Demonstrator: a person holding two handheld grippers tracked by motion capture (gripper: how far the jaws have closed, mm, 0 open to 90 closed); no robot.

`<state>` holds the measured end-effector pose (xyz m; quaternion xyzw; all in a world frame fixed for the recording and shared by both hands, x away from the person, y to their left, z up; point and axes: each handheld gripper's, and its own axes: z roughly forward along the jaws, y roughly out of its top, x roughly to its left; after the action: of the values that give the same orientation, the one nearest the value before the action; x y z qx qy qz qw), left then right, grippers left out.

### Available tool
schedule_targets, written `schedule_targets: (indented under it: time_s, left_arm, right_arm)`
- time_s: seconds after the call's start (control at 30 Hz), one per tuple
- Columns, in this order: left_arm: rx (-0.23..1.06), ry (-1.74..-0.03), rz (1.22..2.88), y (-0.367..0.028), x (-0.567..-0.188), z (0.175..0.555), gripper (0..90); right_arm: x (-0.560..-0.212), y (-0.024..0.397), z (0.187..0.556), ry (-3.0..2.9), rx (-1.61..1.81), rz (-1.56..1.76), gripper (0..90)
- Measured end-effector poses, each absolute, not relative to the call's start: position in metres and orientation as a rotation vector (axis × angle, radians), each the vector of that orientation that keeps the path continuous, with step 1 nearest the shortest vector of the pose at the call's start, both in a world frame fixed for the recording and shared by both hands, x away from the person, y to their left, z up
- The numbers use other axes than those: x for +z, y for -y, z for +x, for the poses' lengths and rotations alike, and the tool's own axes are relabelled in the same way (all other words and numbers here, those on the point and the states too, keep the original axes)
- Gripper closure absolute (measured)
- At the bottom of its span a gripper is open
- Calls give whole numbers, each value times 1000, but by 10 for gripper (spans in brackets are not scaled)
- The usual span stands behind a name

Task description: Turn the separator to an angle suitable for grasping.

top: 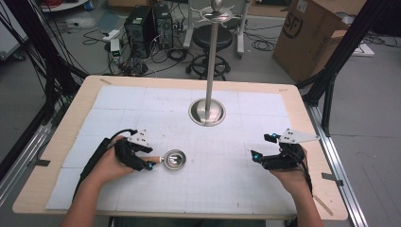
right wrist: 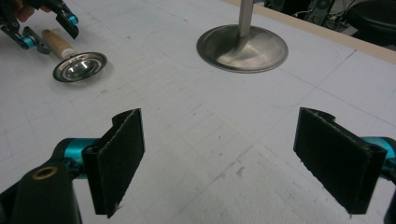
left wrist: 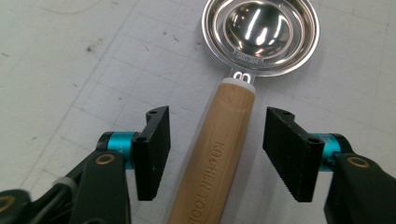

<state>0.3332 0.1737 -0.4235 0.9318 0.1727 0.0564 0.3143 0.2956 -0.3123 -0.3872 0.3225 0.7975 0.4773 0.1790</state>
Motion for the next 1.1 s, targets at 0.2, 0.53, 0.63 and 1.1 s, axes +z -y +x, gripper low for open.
schedule_targets:
  time_s: [0.2, 0.53, 0.63, 1.1]
  left_arm:
    - [134, -403, 2520, -165, -427, 332, 519]
    - [146, -364, 2530, -160, -425, 331, 624]
    - [149, -363, 2536, -158, -425, 331, 629]
    - [112, -359, 2562, -146, -423, 342, 683]
  right_arm:
    - [-388, 311, 296, -2260, 1346, 910, 155]
    - [-389, 309, 296, -2270, 1337, 904, 154]
    - [-389, 310, 296, -2270, 1335, 910, 155]
    - [-389, 308, 297, -2268, 1342, 913, 154]
